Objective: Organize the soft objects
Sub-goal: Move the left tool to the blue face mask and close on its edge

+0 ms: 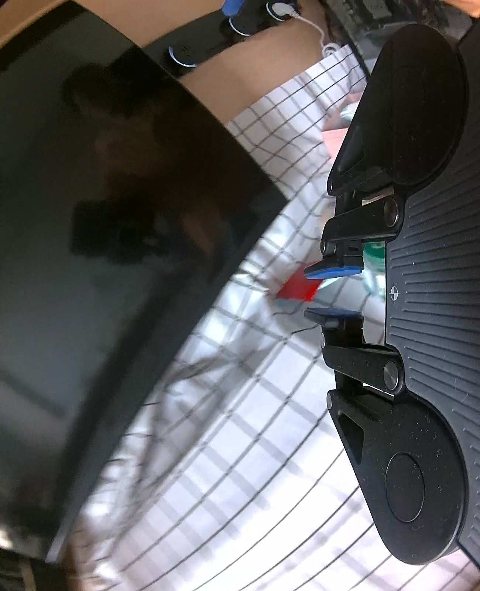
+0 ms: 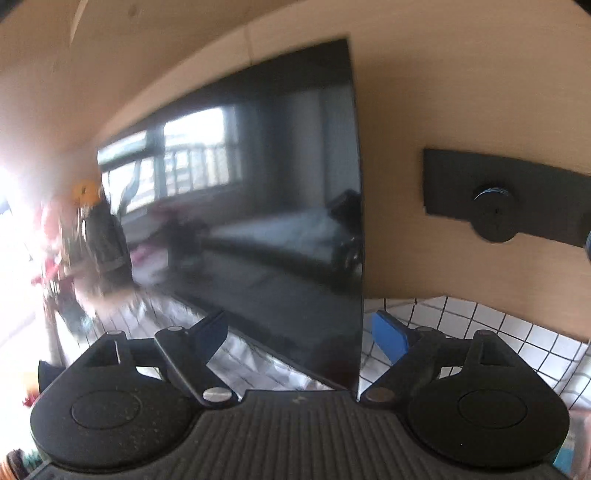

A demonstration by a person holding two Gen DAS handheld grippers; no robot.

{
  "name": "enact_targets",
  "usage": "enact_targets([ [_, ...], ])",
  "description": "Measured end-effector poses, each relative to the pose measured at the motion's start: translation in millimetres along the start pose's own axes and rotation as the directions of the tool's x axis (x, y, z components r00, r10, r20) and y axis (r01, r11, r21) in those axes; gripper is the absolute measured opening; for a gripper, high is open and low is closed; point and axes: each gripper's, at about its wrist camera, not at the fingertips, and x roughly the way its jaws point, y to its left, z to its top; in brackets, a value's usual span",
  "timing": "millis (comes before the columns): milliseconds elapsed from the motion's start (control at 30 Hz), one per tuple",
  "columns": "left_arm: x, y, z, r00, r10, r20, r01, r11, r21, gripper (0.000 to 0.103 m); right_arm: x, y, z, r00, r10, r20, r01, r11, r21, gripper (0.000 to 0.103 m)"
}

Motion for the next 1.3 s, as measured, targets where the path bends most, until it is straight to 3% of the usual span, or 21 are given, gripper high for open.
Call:
enact_targets([
  [167,50.5,16.1,-9.7,0.993,-0.056,-0.103,0.041,0.989,-0.145,0.018,38.3,-19.0,-29.5,0.992,-0.028,-0.123,0.021,0.998,-0.065,0.086],
  [333,102.7,33.3,-3.7,0.984,-0.111,-0.139,0.061,0.943,-0.326,0.019,64.4,-50.9,-41.0,0.977,-0.013,-0.214,0.012,1.000,-0.006,0.086],
  [500,133.5,37.0,7.4,0.990,-0.092,-0.111,0.046,0.929,-0.367,0.019,86.5,-68.0,-66.4,0.960,0.001,-0.279,0.007,1.000,0.026,0.086],
  [667,151.6,39.0,18.2,0.985,-0.131,-0.108,0.078,0.914,-0.399,0.019,100.4,-70.1,-82.6,0.949,-0.015,-0.314,0.022,1.000,0.021,0.086],
  [767,151.2,26.6,26.4,0.976,-0.194,-0.098,0.146,0.919,-0.367,0.019,106.0,-70.8,-86.1,0.946,-0.021,-0.323,0.026,1.000,0.009,0.086],
  [867,152.7,5.0,33.4,0.966,-0.217,-0.143,0.173,0.948,-0.267,0.019,110.8,-70.8,-87.1,0.943,-0.032,-0.330,0.036,0.999,0.005,0.086],
  [967,161.8,-15.1,32.7,0.966,-0.172,-0.193,0.140,0.976,-0.169,0.019,115.3,-71.6,-89.7,0.937,-0.037,-0.348,0.044,0.999,0.013,0.086],
  [1100,179.3,-23.8,26.2,0.963,-0.116,-0.242,0.083,0.986,-0.143,0.019,115.4,-70.9,-92.4,0.932,-0.041,-0.360,0.045,0.999,0.002,0.086],
  [1300,190.7,-37.1,24.0,0.968,-0.009,-0.251,0.011,1.000,0.005,0.018,113.6,-71.6,-97.9,0.926,-0.047,-0.375,0.047,0.999,-0.010,0.086],
])
